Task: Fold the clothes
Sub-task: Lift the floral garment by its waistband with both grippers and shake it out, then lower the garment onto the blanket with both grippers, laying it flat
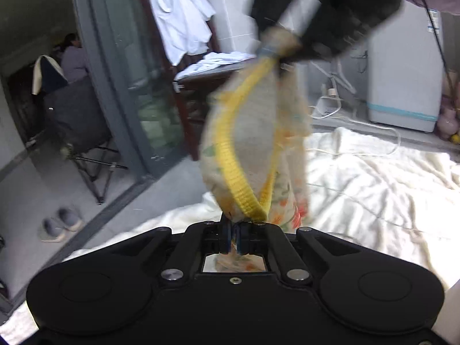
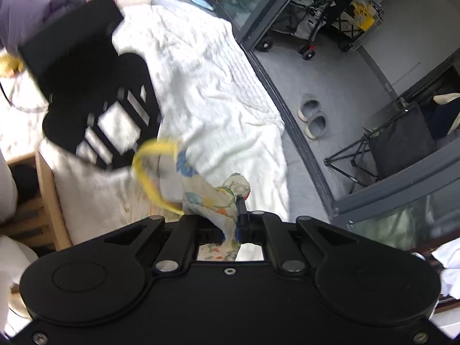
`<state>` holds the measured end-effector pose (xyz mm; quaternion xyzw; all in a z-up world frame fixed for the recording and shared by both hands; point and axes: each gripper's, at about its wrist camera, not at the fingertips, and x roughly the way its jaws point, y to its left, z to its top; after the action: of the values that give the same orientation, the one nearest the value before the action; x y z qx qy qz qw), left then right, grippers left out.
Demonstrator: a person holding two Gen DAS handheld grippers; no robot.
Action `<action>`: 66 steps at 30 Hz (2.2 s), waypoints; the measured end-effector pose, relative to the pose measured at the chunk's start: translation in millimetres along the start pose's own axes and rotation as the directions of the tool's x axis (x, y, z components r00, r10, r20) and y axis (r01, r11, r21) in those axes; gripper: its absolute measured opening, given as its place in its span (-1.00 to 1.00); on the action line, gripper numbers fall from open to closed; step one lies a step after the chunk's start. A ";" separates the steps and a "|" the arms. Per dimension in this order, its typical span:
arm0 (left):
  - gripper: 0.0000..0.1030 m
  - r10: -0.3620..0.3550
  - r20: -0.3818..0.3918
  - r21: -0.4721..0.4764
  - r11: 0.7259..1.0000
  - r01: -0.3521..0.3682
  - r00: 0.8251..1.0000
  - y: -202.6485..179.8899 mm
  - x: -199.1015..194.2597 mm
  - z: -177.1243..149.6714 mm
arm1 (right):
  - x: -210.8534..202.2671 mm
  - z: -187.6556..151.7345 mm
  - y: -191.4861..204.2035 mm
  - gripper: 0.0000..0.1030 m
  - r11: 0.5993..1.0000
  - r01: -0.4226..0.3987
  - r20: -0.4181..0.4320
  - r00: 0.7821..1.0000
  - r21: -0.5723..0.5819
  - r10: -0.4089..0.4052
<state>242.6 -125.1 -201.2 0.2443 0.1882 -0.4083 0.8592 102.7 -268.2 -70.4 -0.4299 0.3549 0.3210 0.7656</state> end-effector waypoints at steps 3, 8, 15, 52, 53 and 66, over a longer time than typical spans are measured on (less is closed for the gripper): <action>-0.94 -0.123 -0.002 0.077 0.989 0.122 0.992 0.6 -37.3 -0.4 | -2.3 -12.4 16.8 -0.87 0.998 -0.039 -0.026 0.999 -0.050 0.038; -0.94 -0.311 -0.175 0.176 0.924 0.340 0.934 -25.3 -72.7 -4.3 | -17.8 -25.0 81.0 -0.87 0.946 -0.253 -0.061 0.968 -0.201 0.245; -0.94 -0.107 -0.141 0.173 0.976 0.131 0.984 20.3 -18.0 4.2 | 28.2 -0.2 45.2 -0.87 0.952 -0.181 -0.021 0.983 -0.248 0.182; -0.93 0.003 -0.467 0.042 0.999 0.019 0.884 -126.0 117.7 -315.3 | 352.8 -81.0 235.6 -0.86 0.940 -0.149 0.018 0.987 -0.308 0.162; -0.93 -0.011 -0.484 0.058 0.997 0.044 0.875 -133.0 118.1 -320.8 | 351.9 -87.1 244.7 -0.85 0.931 -0.175 0.000 0.983 -0.320 0.185; 0.06 0.025 -0.504 0.155 0.986 0.062 0.863 -140.2 127.3 -325.7 | 311.7 -110.6 231.6 0.23 0.905 -0.373 -0.165 0.924 -0.206 0.344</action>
<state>166.9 -92.7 -568.9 0.4111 0.3737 -0.3527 0.7530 57.5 -209.8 -467.4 -0.4634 0.4350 0.4683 0.6138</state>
